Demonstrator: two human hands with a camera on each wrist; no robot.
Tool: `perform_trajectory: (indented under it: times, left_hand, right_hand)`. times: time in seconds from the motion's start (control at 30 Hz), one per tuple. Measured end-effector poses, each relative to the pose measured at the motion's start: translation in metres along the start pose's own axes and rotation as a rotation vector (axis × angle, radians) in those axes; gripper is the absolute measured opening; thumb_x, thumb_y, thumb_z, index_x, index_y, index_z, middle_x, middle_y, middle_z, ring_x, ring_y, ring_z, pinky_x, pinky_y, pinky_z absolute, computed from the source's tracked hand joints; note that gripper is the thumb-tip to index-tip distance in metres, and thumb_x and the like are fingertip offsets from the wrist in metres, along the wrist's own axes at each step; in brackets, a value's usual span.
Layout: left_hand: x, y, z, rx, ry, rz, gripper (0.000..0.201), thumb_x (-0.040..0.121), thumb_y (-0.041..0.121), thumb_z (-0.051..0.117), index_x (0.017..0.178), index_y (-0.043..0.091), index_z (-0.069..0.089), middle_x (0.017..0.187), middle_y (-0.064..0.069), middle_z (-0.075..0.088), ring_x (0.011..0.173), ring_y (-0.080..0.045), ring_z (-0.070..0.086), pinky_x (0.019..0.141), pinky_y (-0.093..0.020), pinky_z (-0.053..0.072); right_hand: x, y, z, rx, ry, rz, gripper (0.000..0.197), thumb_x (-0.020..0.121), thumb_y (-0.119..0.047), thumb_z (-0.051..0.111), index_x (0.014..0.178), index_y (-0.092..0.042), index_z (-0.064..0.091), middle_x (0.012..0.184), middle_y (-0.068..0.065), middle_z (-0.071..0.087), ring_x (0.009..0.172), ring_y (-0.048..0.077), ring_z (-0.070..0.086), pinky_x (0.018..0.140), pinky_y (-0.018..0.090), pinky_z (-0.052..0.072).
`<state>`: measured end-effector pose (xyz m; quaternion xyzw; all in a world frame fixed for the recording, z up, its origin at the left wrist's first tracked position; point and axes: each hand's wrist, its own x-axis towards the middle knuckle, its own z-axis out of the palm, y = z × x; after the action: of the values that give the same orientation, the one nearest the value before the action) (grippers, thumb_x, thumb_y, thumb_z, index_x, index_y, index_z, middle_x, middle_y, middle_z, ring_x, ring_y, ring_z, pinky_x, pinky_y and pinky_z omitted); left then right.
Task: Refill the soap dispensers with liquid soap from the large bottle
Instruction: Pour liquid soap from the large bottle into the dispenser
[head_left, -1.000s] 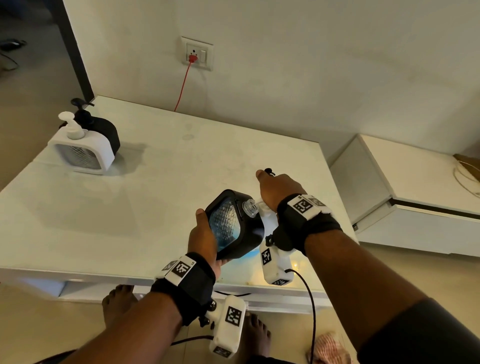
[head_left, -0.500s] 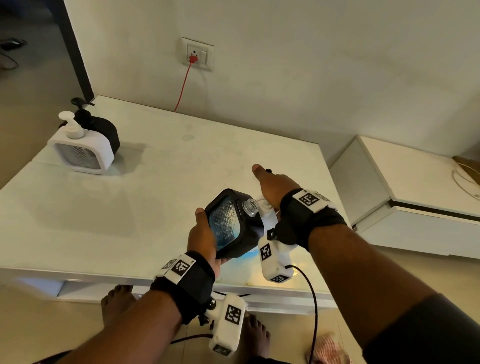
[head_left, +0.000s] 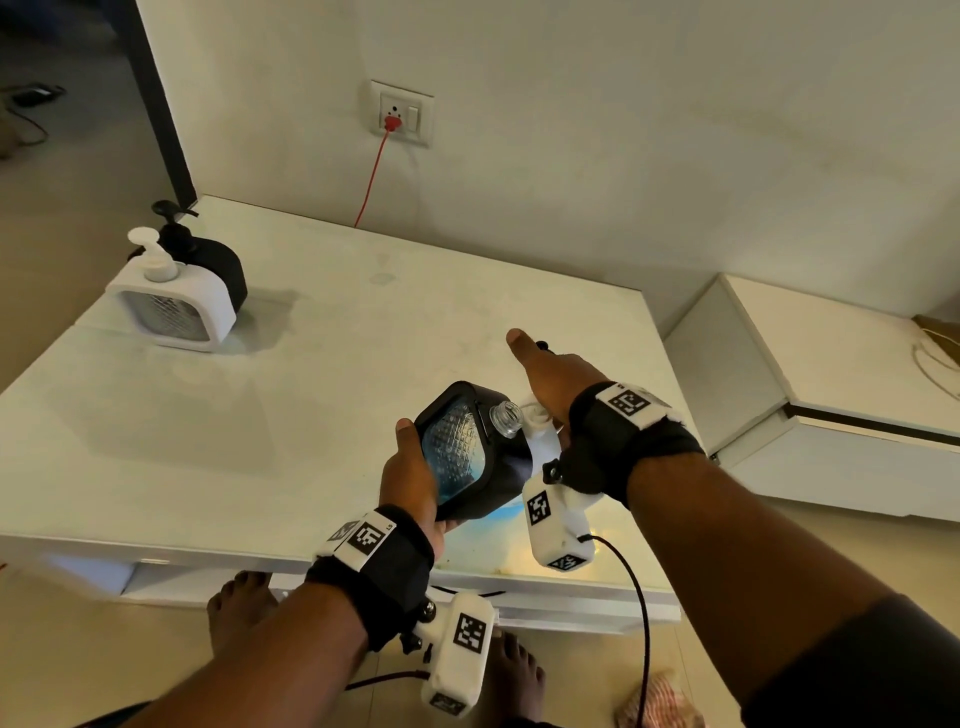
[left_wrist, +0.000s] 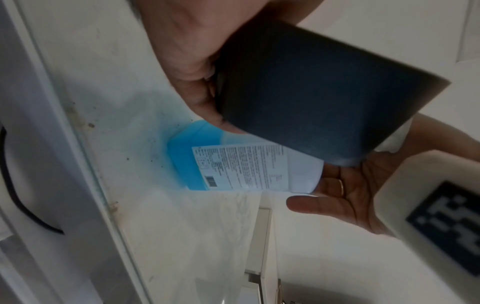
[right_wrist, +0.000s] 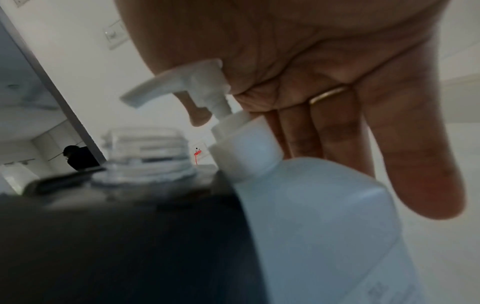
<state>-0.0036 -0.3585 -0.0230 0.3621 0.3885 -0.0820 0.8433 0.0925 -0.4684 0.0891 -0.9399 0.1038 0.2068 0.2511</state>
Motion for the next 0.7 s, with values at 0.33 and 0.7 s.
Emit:
perform_trajectory:
  times: [0.33,0.7]
  left_hand:
    - [-0.001,0.000,0.002,0.001,0.008,-0.005,0.055,0.105,0.065,0.033,0.130,0.025,0.062,0.125,-0.015,0.068,0.110,-0.037,0.067,0.089,-0.049,0.059]
    - [0.003,0.000,0.001,0.007,-0.001,0.001,0.052,0.105,0.064,0.034,0.123,0.026,0.065,0.123,-0.014,0.070,0.110,-0.037,0.068,0.094,-0.052,0.058]
  right_hand:
    - [0.009,0.006,0.007,-0.004,0.089,0.044,0.079,0.093,-0.071,0.033,0.143,-0.013,0.047,0.138,0.012,0.056,0.120,0.032,0.054,0.099,0.036,0.038]
    - [0.004,-0.001,0.001,-0.023,-0.015,-0.008,0.080,0.086,-0.084,0.022,0.094,-0.014,0.060,0.089,0.009,0.064,0.075,0.023,0.059,0.087,0.036,0.047]
